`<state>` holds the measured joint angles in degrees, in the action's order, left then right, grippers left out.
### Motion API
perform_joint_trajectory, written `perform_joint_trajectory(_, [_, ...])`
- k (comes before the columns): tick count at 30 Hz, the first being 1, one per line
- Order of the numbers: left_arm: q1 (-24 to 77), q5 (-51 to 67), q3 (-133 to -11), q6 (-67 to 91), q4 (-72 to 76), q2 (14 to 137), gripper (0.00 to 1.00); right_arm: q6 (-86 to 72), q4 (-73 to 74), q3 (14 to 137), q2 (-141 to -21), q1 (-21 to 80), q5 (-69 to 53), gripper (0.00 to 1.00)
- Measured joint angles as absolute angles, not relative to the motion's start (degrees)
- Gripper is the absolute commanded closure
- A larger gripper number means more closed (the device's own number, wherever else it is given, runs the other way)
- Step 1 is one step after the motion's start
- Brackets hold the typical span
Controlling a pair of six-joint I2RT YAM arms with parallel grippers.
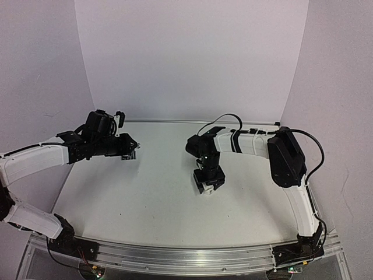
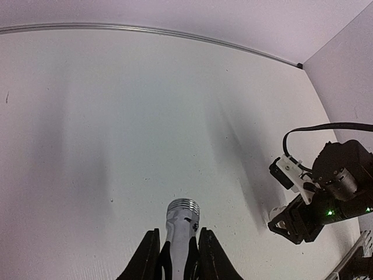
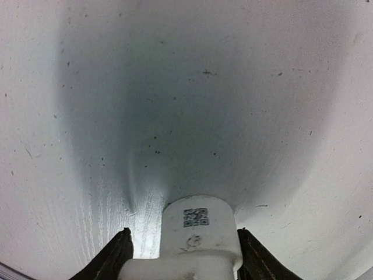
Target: Install the water faucets
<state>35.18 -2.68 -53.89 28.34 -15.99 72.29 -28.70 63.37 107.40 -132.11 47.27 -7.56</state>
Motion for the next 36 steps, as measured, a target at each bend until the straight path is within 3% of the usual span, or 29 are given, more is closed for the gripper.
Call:
perform_joint_trajectory(15, [35.1, 0.2, -54.0, 28.6, -16.0, 72.5, 1.00, -24.5, 55.4, 99.0, -126.6, 47.3, -7.0, 0.99])
perform_joint_trajectory(23, [33.6, 14.2, -57.6, 28.5, -16.4, 74.4, 1.00, -14.0, 35.4, 83.8, -106.6, 47.3, -11.0, 1.00])
perform_joint_trajectory(30, [32.3, 36.8, -63.4, 27.0, -15.6, 75.3, 1.00, -0.6, 9.3, 71.7, -89.5, 47.3, -19.2, 1.00])
perform_joint_trajectory(36, [32.2, 53.8, -64.8, 27.7, -11.5, 75.3, 1.00, 15.2, -7.3, 62.7, -84.4, 48.3, -27.2, 1.00])
